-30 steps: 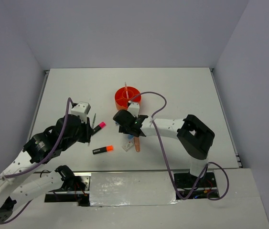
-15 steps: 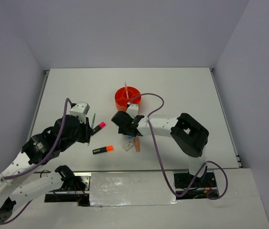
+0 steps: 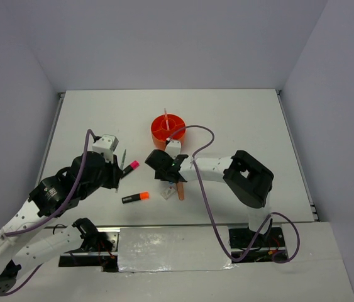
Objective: Sort the stationery into containers
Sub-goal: Close the pen cap on the pen.
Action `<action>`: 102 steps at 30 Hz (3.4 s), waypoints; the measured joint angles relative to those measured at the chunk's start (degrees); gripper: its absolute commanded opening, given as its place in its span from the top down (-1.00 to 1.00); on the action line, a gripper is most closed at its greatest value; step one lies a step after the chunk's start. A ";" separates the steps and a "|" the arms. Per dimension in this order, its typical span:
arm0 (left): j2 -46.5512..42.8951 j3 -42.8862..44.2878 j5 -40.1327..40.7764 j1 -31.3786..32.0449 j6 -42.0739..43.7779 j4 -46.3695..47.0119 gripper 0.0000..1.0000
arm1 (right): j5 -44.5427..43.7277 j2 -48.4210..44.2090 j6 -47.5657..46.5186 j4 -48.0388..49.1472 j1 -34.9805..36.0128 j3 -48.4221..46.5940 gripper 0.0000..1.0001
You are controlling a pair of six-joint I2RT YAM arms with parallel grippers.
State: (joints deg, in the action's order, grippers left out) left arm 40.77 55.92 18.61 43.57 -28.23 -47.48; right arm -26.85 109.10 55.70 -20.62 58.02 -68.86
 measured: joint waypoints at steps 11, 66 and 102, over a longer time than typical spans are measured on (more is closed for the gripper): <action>-0.13 0.00 -0.07 0.26 0.00 0.02 1.00 | -1.55 0.02 1.99 -2.29 1.36 -0.02 -0.09; -1.55 0.00 0.70 2.78 -0.22 0.00 1.00 | -5.95 4.28 -6.36 0.79 4.63 -3.26 0.43; -1.49 0.00 1.29 3.02 -0.31 -0.02 1.00 | 3.89 3.41 -15.76 -1.36 3.50 -4.20 0.46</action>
State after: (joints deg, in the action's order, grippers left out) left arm 39.29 55.92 19.90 46.59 -28.53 -47.51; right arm -22.96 112.51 39.94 -21.98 61.52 -73.06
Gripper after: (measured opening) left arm 0.221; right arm 0.267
